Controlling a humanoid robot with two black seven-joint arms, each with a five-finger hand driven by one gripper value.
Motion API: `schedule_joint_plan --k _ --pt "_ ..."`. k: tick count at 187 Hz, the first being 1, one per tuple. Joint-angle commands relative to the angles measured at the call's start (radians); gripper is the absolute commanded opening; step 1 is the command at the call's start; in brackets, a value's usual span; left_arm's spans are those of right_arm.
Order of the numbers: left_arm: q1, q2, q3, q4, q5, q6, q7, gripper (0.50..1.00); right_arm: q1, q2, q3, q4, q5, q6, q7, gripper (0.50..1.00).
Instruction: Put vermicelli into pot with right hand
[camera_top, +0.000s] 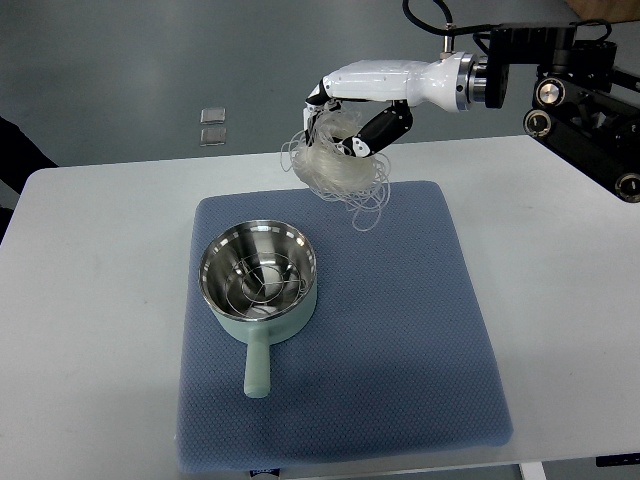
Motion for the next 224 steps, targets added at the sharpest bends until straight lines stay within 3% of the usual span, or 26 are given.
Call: schedule_joint_plan --k 1,73,117,119,120,121,122,123,124,125,126,127,130,138,162,224 --pt "-0.001 0.0 0.0 0.0 -0.001 0.0 0.0 1.0 0.013 0.041 0.0 0.002 0.011 -0.001 -0.006 0.5" --pt "-0.001 0.0 -0.002 0.002 -0.001 0.0 -0.001 1.0 -0.015 0.21 -0.034 -0.002 -0.016 -0.002 -0.04 0.5" --pt "-0.001 0.0 0.0 0.002 -0.001 0.0 -0.001 1.0 -0.064 0.216 -0.077 -0.02 -0.101 -0.016 -0.043 0.5" --pt "-0.001 0.0 0.0 0.002 -0.001 0.0 0.0 1.0 -0.067 0.216 -0.077 -0.021 -0.101 -0.016 -0.043 0.523" --pt "-0.001 0.0 0.0 0.002 -0.001 0.0 0.0 1.0 -0.068 0.214 -0.077 -0.021 -0.101 -0.016 -0.043 0.576" --pt "-0.001 0.0 0.0 0.002 -0.001 0.0 0.0 1.0 -0.068 0.214 -0.077 -0.021 -0.101 -0.016 -0.043 0.576" --pt "-0.001 0.0 0.0 0.002 -0.001 0.0 -0.001 1.0 -0.072 0.213 -0.077 -0.021 -0.101 -0.016 -0.043 0.627" --pt "-0.001 0.0 0.0 0.002 -0.001 0.0 -0.001 1.0 -0.072 0.213 -0.077 -0.021 -0.101 -0.016 -0.043 0.627" --pt "-0.001 0.0 0.0 0.002 -0.001 0.0 0.0 1.0 -0.073 0.213 -0.077 -0.023 -0.101 -0.016 -0.043 0.676" --pt "-0.001 0.0 0.0 0.002 -0.001 0.0 0.0 1.0 -0.073 0.213 -0.077 -0.023 -0.101 -0.016 -0.043 0.676" --pt "-0.001 0.0 -0.002 0.002 -0.001 0.0 0.0 1.0 -0.076 0.211 -0.077 -0.023 -0.101 -0.016 -0.043 0.723" --pt "-0.001 0.0 -0.002 0.002 -0.001 0.0 0.0 1.0 -0.076 0.211 -0.077 -0.023 -0.101 -0.016 -0.043 0.723" --pt "-0.001 0.0 -0.002 0.002 -0.001 0.0 -0.001 1.0 -0.079 0.21 -0.077 -0.021 -0.101 -0.016 -0.043 0.794" --pt "-0.001 0.0 -0.002 0.002 -0.001 0.0 -0.001 1.0 -0.084 0.208 -0.076 -0.021 -0.1 -0.016 -0.043 0.858" --pt "-0.003 0.0 -0.003 0.0 -0.001 0.0 -0.001 1.0 -0.09 0.201 -0.069 -0.021 -0.091 -0.016 -0.042 0.889" --pt "-0.007 0.0 -0.002 -0.001 -0.001 0.0 -0.001 1.0 -0.102 0.194 0.036 -0.049 -0.077 -0.056 -0.043 0.889"
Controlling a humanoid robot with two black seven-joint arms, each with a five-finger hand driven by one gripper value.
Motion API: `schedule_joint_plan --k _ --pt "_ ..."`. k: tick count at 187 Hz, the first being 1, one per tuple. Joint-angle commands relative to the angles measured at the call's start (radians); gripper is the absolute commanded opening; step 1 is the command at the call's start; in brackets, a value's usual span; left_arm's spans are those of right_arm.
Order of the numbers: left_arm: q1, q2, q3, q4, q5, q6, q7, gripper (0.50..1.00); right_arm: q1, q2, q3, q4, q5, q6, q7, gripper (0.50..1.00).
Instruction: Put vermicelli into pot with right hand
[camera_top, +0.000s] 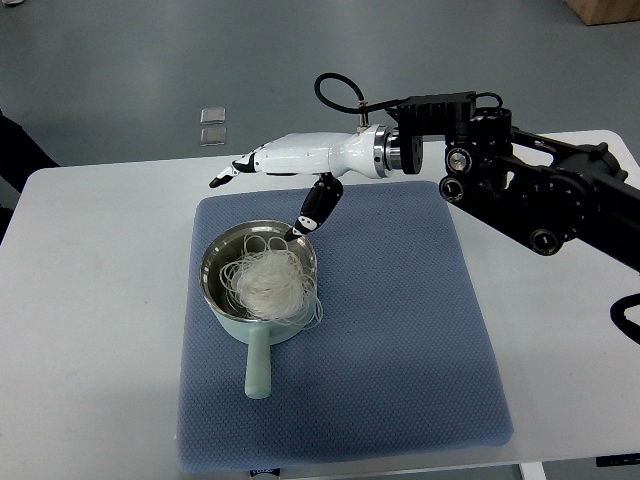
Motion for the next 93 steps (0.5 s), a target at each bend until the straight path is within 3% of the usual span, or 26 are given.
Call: schedule_joint_plan --k 1,33,59,93 --pt "0.0 0.0 0.002 0.0 0.0 0.0 0.0 1.0 -0.014 -0.001 0.048 -0.021 0.002 -0.02 -0.001 0.889" --pt "0.0 0.0 0.002 0.002 0.0 0.0 0.001 1.0 -0.069 -0.002 0.172 -0.092 0.107 -0.018 -0.038 0.887" --pt "0.0 0.0 0.002 0.002 0.0 0.0 0.0 1.0 -0.122 -0.007 0.24 -0.136 0.36 -0.032 -0.14 0.876" --pt "0.0 0.0 0.0 0.002 0.0 0.0 0.0 1.0 -0.197 -0.025 0.264 -0.207 0.676 -0.205 -0.213 0.874"
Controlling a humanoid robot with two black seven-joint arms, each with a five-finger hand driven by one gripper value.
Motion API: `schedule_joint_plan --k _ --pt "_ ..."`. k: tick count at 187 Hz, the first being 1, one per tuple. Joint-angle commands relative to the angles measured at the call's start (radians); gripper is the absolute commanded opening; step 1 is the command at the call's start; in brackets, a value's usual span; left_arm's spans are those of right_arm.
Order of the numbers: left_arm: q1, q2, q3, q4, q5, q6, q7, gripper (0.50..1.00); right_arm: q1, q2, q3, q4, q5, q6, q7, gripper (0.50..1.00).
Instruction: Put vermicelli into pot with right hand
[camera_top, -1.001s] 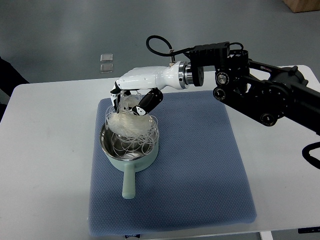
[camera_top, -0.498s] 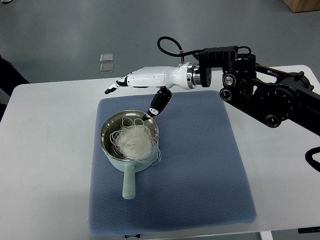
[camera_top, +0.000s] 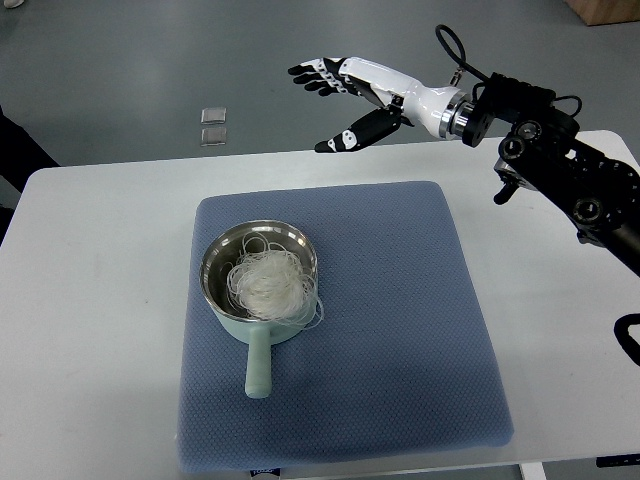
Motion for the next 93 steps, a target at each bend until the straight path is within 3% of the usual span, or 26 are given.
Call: schedule_joint_plan --k 1,27,93 --pt "0.0 0.0 -0.002 0.0 0.0 0.0 -0.001 1.0 -0.034 -0.005 0.007 -0.047 0.171 -0.104 -0.037 0.874" --pt "0.0 0.0 -0.002 0.001 0.0 0.0 -0.001 1.0 -0.04 -0.001 0.001 -0.174 0.436 -0.213 -0.066 0.874" --pt "0.0 0.0 0.001 0.003 0.0 0.0 0.001 1.0 -0.118 -0.002 0.007 -0.211 0.828 -0.264 -0.063 0.889"
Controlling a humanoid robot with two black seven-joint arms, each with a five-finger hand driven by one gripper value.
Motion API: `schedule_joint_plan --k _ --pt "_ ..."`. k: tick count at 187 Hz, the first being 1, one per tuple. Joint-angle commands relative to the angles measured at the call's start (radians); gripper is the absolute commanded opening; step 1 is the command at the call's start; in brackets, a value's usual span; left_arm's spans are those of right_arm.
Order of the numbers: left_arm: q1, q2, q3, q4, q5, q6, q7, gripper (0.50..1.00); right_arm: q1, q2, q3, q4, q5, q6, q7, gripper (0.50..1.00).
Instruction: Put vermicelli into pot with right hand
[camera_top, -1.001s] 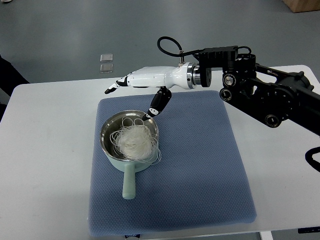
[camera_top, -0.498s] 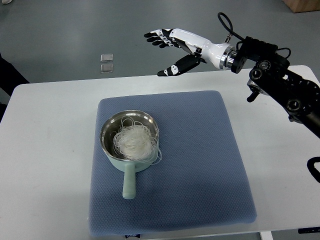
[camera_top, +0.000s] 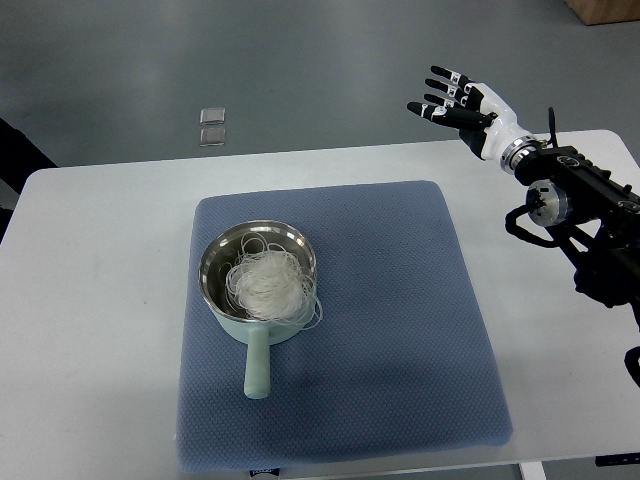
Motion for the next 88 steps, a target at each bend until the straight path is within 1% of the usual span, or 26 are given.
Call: schedule_joint_plan --k 1,6,13,37,88 --pt "0.0 0.0 0.0 0.0 0.0 0.0 0.001 1.0 -0.018 0.003 0.0 0.0 0.085 -0.005 0.008 0.891" --pt "0.0 0.0 0.0 0.0 0.0 0.0 0.001 1.0 -0.022 0.004 0.0 0.0 0.09 -0.005 0.011 0.895" --pt "0.0 0.0 0.0 0.0 0.0 0.0 0.001 1.0 -0.03 0.009 0.002 0.001 0.091 -0.004 0.013 0.923" --pt "0.0 0.0 0.0 0.0 0.0 0.0 0.001 1.0 -0.051 0.021 0.0 0.001 0.091 -0.002 0.028 0.926" --pt "0.006 0.0 0.0 0.0 0.0 0.0 0.001 1.0 -0.059 0.021 -0.001 0.01 0.091 0.004 0.03 0.926"
